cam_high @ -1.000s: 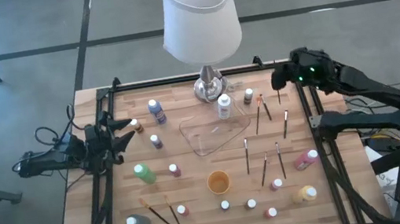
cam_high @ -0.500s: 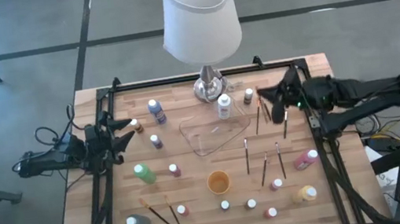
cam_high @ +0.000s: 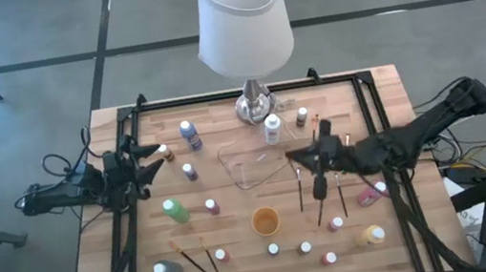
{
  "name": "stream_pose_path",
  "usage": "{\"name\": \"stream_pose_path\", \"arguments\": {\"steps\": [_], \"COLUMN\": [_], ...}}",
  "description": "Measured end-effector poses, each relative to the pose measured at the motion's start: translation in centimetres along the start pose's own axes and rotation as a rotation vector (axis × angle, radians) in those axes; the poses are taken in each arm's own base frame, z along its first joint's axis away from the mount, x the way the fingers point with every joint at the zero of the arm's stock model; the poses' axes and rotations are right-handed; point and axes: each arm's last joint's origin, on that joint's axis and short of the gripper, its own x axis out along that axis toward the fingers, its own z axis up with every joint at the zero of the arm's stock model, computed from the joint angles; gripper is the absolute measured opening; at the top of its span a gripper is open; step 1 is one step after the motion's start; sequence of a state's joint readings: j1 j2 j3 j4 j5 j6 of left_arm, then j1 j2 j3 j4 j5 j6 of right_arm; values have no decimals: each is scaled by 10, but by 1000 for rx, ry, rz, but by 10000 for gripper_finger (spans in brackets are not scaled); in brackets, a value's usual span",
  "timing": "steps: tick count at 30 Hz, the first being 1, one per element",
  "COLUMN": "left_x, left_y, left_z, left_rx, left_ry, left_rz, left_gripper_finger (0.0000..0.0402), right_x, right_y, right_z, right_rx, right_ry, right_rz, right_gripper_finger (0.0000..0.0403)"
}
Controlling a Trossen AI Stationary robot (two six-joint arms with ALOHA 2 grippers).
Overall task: Pick & Place Paint Supplies
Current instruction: Put the black paint brush into the yellow cup
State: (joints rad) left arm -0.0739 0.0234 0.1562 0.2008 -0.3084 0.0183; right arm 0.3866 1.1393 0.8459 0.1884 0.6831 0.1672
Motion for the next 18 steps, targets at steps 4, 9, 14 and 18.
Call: {"name": "stream_pose_path", "arguments": {"steps": [4, 9, 14, 18], "left_x": [0, 0, 0, 0], "left_y": [0, 0, 0, 0], "left_z": [0, 0, 0, 0], "left_rx": [0, 0, 0, 0], "left_ry": [0, 0, 0, 0], "left_rz": [0, 0, 0, 0], "left_gripper_finger": [218, 218, 218, 218], "right_x": [10, 21, 35, 46], "right_y": [17, 37, 54, 65], "right_z": [-10, -21, -34, -48], "right_rx": [-20, -48, -69, -93], "right_ry": [-27, -83, -157, -216], "right_rz": [34, 97, 193, 261], "right_gripper_finger": [8, 8, 8, 8]}}
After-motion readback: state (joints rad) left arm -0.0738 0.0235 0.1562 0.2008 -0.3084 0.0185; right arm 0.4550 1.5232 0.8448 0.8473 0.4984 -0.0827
